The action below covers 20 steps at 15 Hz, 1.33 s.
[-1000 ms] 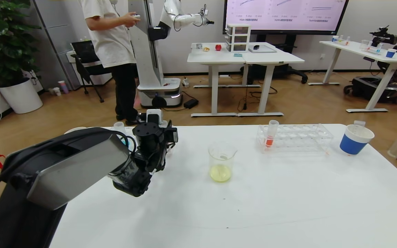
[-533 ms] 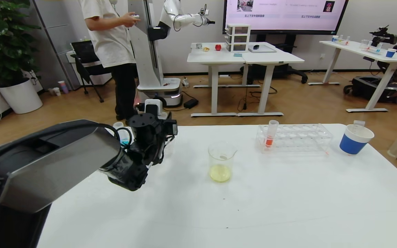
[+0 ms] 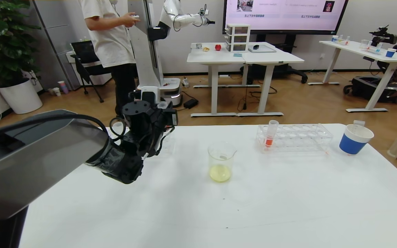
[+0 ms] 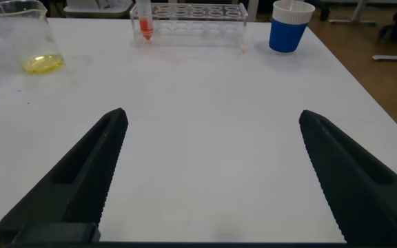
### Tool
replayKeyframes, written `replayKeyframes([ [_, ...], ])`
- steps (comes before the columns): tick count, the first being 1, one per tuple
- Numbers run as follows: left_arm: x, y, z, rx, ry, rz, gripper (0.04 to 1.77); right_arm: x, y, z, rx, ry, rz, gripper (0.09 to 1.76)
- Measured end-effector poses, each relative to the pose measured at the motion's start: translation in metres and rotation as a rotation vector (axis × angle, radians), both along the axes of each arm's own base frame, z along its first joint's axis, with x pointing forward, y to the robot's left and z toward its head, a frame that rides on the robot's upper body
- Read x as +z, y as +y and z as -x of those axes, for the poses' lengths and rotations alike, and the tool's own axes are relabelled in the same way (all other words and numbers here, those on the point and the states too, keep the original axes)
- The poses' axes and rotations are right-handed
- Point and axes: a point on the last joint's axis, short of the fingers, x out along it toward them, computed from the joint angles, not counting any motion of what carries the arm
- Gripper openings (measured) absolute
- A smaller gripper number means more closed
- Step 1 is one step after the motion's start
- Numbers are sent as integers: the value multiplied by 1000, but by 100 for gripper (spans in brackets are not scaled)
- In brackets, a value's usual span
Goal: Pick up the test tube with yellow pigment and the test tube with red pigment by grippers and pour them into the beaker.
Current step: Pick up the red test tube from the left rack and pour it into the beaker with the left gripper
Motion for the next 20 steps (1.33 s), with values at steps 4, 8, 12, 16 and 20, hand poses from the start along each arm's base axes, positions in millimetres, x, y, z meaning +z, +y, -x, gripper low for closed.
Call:
replayKeyframes([
  [4,11,-11,7,-259,-4,-39,55,0,0,0,0,0,0,174],
  [8,21,-28,18,-527,-96,-143,55,0,0,0,0,0,0,174],
  [12,28,-47,19,-655,-239,-311,55,0,0,0,0,0,0,174],
  [16,25,-58,10,-712,-407,-559,55,0,0,0,0,0,0,174],
  [20,14,-59,6,-773,-546,-757,55,0,0,0,0,0,0,174],
])
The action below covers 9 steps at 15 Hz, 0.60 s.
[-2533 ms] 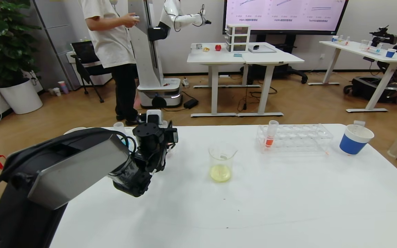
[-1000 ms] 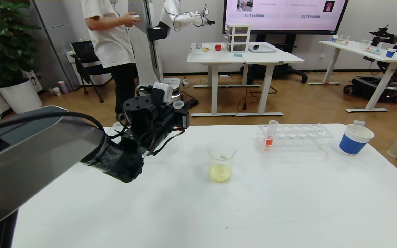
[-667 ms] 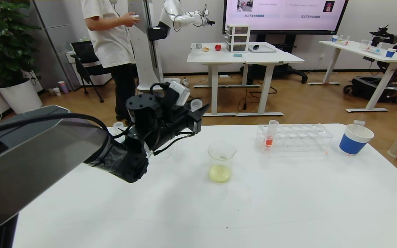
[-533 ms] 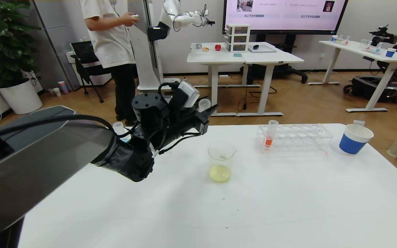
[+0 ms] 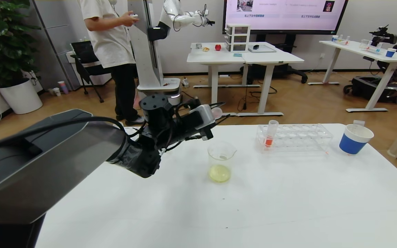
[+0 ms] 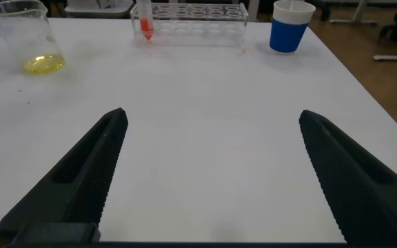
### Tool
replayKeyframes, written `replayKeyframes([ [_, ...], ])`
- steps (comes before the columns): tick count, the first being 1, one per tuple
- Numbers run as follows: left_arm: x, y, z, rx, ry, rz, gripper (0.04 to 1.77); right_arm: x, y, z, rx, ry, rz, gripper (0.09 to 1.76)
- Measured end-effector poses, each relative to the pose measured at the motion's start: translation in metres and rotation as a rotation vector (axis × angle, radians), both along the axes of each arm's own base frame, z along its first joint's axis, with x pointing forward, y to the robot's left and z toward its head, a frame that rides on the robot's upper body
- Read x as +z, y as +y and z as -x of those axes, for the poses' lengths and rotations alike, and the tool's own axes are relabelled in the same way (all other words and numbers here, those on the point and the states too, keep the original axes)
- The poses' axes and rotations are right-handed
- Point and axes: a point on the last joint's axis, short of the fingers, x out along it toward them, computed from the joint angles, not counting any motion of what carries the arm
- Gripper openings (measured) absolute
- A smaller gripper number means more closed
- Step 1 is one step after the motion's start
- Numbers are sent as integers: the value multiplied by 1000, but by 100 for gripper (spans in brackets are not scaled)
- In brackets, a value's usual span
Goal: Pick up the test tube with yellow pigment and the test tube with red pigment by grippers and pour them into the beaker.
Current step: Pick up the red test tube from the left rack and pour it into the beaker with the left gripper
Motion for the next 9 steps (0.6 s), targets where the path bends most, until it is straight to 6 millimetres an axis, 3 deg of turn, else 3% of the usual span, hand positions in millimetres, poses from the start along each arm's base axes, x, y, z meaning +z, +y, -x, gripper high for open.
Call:
replayKeyframes([
  [9,-8,10,-13,-111,-335,-264,55,0,0,0,0,0,0,174],
])
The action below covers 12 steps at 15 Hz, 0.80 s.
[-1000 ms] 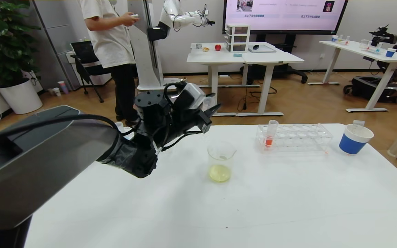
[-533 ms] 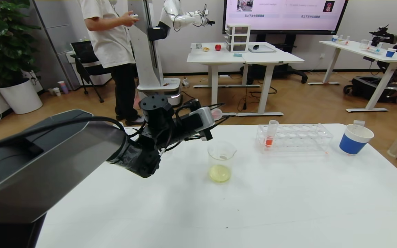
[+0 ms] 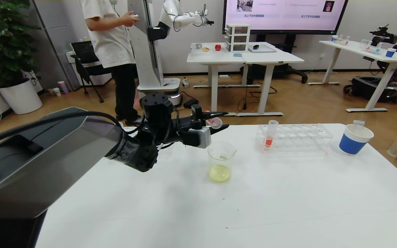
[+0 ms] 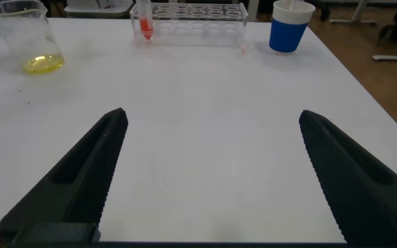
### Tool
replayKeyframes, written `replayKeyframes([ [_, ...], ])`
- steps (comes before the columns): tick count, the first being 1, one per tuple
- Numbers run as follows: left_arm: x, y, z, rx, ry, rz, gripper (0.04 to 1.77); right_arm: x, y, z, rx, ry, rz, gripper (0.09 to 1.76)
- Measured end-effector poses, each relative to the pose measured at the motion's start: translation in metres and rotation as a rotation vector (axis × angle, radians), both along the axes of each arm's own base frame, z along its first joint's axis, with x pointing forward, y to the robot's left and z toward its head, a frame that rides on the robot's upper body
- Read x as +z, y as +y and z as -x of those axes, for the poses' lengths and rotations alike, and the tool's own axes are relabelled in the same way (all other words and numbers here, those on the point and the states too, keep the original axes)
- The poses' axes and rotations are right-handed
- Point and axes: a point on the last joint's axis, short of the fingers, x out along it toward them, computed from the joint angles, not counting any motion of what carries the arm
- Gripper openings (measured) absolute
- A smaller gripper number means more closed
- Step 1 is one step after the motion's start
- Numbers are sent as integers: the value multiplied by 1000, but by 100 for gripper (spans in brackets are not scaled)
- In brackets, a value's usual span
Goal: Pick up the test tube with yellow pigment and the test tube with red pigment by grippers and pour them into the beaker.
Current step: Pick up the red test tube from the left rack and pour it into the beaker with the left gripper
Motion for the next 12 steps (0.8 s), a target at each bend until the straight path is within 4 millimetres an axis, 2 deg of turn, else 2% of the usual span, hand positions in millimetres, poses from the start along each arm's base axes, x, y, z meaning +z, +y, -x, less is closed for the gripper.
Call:
replayKeyframes([
  [12,-6,-19,-15,-87,-213,-115,55,0,0,0,0,0,0,174],
])
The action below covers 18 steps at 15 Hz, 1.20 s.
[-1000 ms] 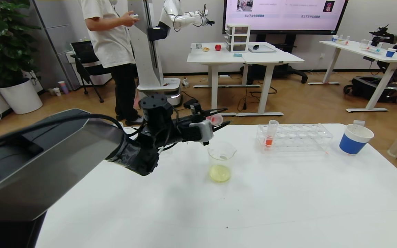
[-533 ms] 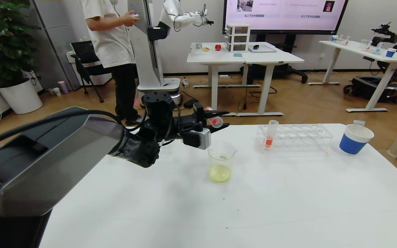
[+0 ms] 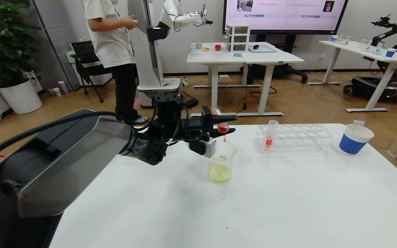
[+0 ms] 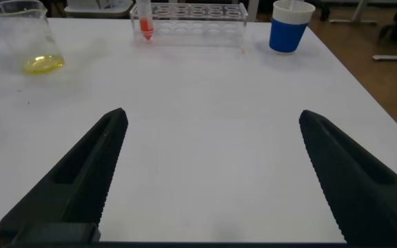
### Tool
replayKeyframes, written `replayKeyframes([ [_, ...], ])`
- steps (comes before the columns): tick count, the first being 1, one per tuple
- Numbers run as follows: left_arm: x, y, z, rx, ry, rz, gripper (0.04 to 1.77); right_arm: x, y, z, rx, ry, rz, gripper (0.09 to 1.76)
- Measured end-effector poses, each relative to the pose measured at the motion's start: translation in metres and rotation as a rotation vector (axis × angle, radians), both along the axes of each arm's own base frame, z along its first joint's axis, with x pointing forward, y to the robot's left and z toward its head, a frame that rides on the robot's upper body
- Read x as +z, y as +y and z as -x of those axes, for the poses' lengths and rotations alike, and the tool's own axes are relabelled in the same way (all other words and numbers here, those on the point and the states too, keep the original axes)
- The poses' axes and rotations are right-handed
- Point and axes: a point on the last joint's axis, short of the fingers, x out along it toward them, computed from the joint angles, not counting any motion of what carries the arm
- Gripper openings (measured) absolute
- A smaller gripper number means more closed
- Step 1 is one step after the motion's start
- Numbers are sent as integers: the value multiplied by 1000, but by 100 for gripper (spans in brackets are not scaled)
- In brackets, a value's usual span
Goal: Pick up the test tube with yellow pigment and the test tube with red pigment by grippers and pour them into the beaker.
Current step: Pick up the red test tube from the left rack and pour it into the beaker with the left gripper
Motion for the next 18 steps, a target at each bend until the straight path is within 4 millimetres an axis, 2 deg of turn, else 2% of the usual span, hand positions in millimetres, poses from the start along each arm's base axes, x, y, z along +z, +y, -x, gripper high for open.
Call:
replayKeyframes([
  [18,-10,1,-2,4,-202,-65,55,0,0,0,0,0,0,174],
])
